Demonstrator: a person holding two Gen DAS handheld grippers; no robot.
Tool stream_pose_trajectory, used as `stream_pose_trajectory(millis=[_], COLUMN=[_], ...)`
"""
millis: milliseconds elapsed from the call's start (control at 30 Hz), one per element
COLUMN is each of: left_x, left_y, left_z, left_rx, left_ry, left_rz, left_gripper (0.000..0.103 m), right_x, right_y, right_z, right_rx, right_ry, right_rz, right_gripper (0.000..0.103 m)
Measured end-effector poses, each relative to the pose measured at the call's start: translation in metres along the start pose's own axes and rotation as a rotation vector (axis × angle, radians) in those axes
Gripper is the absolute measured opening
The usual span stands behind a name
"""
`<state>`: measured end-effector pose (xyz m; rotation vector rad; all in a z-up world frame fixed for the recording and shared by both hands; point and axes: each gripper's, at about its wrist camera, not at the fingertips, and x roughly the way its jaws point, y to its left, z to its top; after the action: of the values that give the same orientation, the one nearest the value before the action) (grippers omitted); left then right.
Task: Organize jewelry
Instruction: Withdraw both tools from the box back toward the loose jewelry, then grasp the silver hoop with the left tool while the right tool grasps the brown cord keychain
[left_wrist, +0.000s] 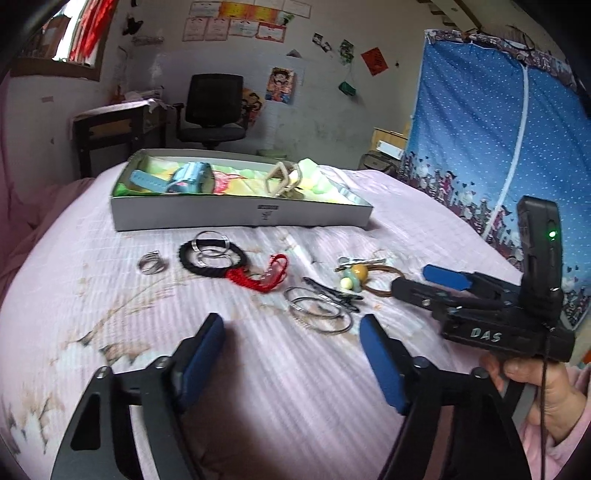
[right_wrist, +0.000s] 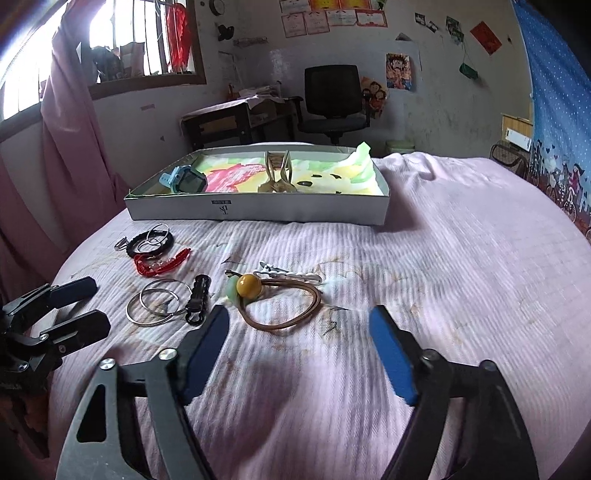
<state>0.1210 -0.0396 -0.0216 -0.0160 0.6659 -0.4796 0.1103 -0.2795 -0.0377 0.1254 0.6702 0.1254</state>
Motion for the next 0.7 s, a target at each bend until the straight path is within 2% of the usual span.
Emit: stream_pose_trajectory(millis=[133, 367, 533, 700], left_x=[0.014, 0.034, 0.035, 0.034], left_y=[0.000, 0.000, 0.004, 0.012], left_z=[0.007, 0.009, 0.007, 0.004], left_rx=[-0.016, -0.026, -0.046, -0.079], left_ry=[0.042, 0.113, 0.119, 0.115], left_rz=[-0.064, -0.051, -0.061, -0.073], left_gripper=[0.063, 0.049, 0.034, 0.016], right_x=[0.008, 0.022, 0.028, 0.028], right_y=[0.003, 0.006, 0.004, 0.004], right_z=[0.002, 0.003, 0.005, 0.004], right_rx=[-0.003, -0.005, 0.019, 0.020], right_ry=[0.019, 0.059, 0.074, 0.074], right_rz=[0.013, 0.038, 0.057, 0.057], right_gripper=[0.060, 0.057, 0.044, 0.025])
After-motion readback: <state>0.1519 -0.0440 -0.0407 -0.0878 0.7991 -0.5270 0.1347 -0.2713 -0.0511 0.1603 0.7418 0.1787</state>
